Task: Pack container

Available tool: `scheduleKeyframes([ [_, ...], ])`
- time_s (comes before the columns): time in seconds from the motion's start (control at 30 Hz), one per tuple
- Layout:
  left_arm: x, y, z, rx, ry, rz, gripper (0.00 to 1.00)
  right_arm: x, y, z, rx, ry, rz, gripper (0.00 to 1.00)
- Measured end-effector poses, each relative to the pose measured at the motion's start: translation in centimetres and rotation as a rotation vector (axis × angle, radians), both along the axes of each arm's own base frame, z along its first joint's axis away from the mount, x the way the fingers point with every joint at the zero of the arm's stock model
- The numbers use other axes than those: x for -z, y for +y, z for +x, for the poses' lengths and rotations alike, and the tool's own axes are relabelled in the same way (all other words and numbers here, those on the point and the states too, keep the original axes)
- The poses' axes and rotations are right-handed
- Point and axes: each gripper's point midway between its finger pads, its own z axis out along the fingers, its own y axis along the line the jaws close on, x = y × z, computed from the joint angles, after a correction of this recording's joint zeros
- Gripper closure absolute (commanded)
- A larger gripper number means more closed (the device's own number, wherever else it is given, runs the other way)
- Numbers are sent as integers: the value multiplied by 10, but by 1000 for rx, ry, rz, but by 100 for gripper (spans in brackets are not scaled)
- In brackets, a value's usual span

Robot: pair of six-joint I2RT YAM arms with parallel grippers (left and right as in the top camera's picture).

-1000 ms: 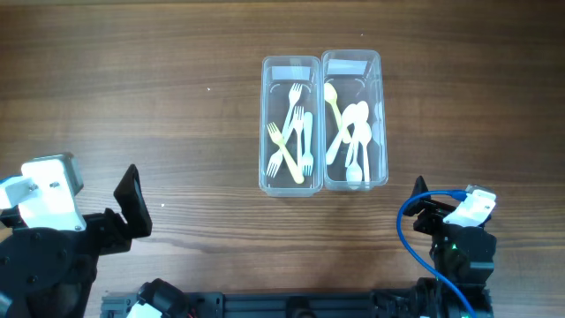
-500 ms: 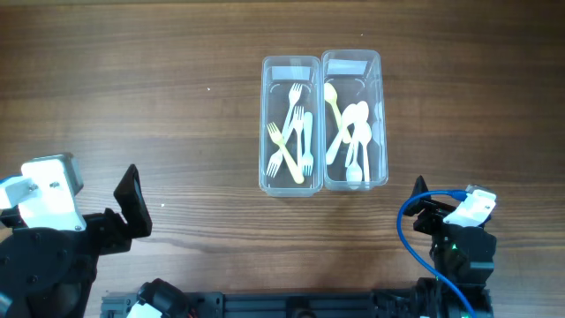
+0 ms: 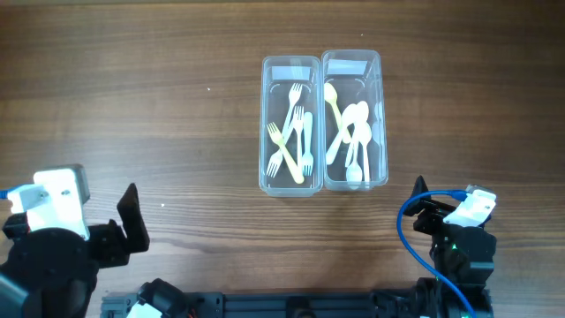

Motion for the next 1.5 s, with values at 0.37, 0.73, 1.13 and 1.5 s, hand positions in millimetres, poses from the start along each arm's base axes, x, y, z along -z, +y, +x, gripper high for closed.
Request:
scheduleKeyframes([
  [0.37,-26,7,9,-85,-146,-85,0,0,0,0,0,0,0,0],
  [0.73,6,30,37,-268,-448,-264,0,0,0,0,0,-3,0,0],
  [1.13,125,5,74,-122,-520,-365,0,-1,0,1,0,-6,0,0],
  [1.5,183,4,85,-122,-522,-385,0,-1,0,1,0,-6,0,0],
])
